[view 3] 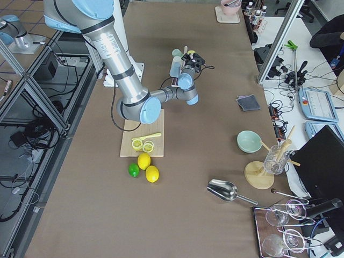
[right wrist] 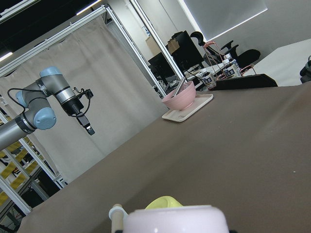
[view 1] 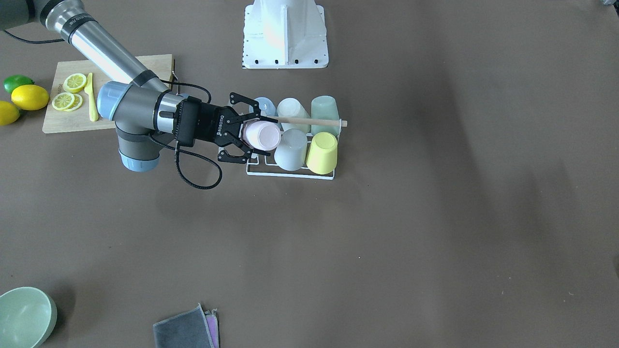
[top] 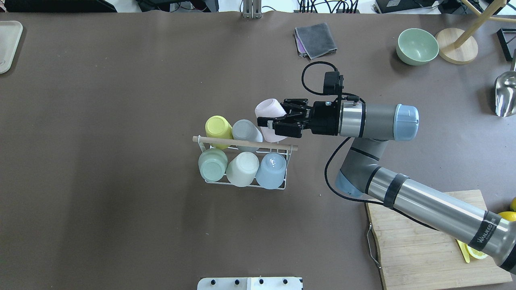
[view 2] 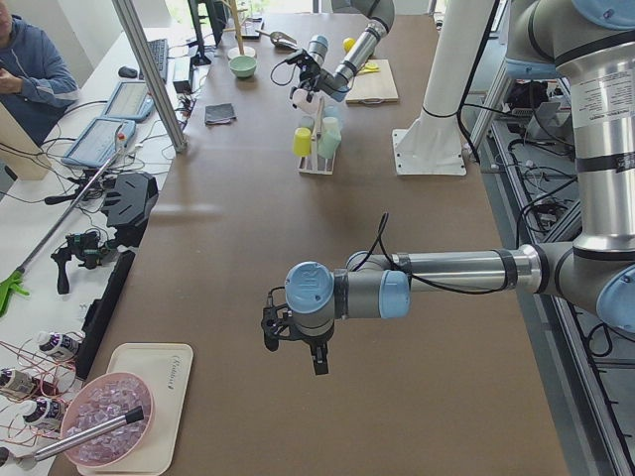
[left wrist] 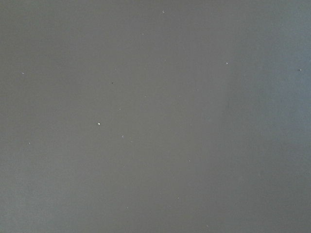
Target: Place cup on cup holder
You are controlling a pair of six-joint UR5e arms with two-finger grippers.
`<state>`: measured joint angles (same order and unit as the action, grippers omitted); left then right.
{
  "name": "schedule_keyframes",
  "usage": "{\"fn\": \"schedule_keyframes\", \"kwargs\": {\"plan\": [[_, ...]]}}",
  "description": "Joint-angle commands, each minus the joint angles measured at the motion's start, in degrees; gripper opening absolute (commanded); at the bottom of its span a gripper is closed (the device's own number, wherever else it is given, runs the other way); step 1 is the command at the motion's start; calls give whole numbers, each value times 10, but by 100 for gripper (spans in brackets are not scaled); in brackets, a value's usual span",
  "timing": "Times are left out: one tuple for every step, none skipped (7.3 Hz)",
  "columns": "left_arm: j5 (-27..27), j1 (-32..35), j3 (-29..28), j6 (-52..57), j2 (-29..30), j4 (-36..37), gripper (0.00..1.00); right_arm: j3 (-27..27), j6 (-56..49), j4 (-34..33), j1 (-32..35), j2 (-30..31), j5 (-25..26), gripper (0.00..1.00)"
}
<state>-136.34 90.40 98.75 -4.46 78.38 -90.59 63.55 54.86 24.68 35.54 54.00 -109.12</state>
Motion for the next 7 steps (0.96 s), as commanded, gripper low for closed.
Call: {"fn": "schedule_keyframes", "kwargs": {"plan": [[25, -1, 17, 54, -1, 2, 98, -1, 1, 0, 0, 1, 0, 0], [28, -3, 26, 57, 2, 2, 98, -1, 0, 0, 0, 1, 0, 0], [37, -5, 26, 58, 5, 2, 98, -1, 0, 0, 0, 1, 0, 0], [37, -9, 35, 58, 7, 2, 98, -1, 0, 0, 0, 1, 0, 0], [37, -8, 38, 58, 2, 2, 98, -1, 0, 0, 0, 1, 0, 0], [37, -2, 44, 58, 0, 2, 98, -1, 1, 0, 0, 1, 1, 0], [37, -1, 40, 58, -7, 2, 98, -1, 1, 0, 0, 2, 0, 0]]}}
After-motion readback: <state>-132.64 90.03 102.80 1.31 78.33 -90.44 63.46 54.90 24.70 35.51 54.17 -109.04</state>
